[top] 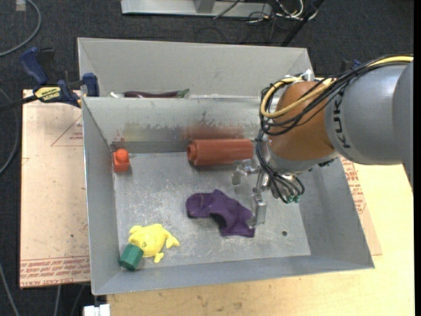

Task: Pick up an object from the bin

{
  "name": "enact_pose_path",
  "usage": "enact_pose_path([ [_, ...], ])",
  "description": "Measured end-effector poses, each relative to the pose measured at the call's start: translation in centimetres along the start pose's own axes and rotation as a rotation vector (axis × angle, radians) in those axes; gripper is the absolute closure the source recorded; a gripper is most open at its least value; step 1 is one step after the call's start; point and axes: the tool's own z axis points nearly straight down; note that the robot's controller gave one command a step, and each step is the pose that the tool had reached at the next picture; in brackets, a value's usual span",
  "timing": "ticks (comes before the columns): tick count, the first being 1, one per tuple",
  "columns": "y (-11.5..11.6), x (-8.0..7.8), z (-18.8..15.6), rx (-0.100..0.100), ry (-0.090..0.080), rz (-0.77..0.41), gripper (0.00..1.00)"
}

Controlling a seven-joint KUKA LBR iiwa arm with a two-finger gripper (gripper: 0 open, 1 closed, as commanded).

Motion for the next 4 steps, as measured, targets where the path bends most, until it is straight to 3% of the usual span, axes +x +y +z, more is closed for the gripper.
enact_pose_path([
  [1,2.5,0.5,1.2,0.000,0.006,0.192,0.00],
  [2,5.1,0.7,2.8,-0.001,-0.001,0.059,1.00],
  [4,5.1,0.7,2.5,-0.001,0.001,0.059,1.00],
])
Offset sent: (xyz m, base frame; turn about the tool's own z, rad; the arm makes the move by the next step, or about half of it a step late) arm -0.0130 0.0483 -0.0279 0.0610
